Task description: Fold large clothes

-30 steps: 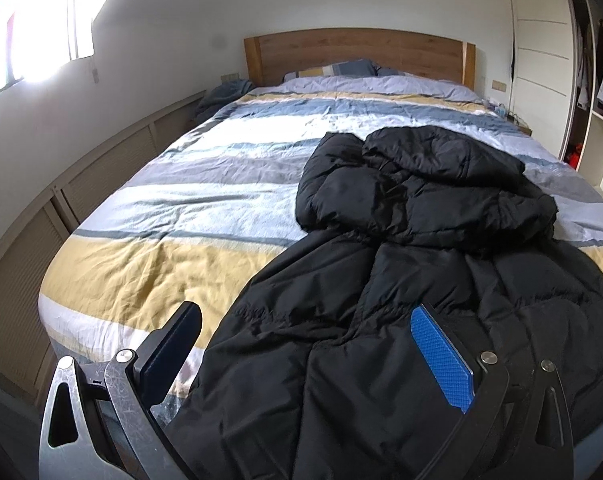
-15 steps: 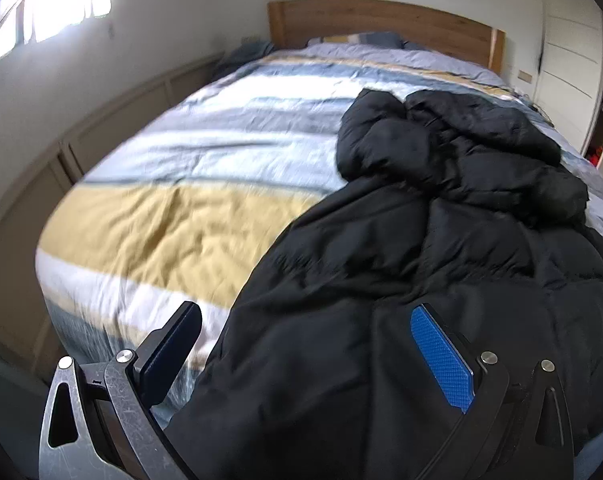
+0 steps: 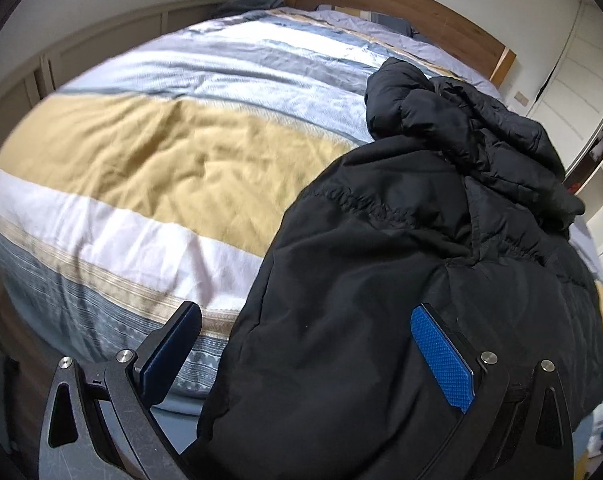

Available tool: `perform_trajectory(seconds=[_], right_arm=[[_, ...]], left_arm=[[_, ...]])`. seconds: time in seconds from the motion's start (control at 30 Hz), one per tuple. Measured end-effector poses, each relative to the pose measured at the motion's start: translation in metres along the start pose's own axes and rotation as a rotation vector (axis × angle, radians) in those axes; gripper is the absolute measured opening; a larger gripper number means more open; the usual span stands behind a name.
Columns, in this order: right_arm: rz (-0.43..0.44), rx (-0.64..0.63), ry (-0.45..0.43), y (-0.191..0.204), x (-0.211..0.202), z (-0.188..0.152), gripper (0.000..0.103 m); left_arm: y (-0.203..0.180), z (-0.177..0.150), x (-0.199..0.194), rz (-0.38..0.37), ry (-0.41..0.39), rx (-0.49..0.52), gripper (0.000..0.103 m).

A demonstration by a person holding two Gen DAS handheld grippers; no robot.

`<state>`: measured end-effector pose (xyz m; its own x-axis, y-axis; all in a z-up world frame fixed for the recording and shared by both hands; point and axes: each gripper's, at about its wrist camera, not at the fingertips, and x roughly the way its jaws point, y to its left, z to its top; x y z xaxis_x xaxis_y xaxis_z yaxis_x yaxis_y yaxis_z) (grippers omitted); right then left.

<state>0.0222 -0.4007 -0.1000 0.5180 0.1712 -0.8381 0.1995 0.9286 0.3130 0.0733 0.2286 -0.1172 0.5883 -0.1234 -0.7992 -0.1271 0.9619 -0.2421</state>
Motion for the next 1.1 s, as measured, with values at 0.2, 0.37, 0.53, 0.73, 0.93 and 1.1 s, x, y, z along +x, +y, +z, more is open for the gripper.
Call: perform_trajectory(seconds=[0.2, 0.37, 0.53, 0.73, 0.93, 1.1], right_arm=[[0.039, 0.048, 0.024, -0.013, 0.006, -0.005, 0.079], [0.144, 0.116, 0.074, -0.020, 0.017, -0.012, 0.079], [0.265, 0.156, 0.112, -0.022, 0.023, -0.018, 0.079], [0.319, 0.164, 0.109, -0.019, 0.021, -0.022, 0.079], [0.352, 0.157, 0.098, -0.016, 0.020, -0.023, 0.078], [0.377, 0.173, 0.090, -0.024, 0.019, -0.028, 0.076]], left_arm=[[0.021, -0.006, 0.014, -0.122, 0.065, -0.106, 0.102], [0.031, -0.016, 0.019, -0.245, 0.115, -0.160, 0.102], [0.033, -0.023, 0.016, -0.353, 0.140, -0.169, 0.102], [0.032, -0.028, 0.013, -0.441, 0.143, -0.192, 0.101], [0.035, -0.034, 0.010, -0.499, 0.150, -0.212, 0.087], [0.036, -0.041, 0.011, -0.519, 0.164, -0.234, 0.081]])
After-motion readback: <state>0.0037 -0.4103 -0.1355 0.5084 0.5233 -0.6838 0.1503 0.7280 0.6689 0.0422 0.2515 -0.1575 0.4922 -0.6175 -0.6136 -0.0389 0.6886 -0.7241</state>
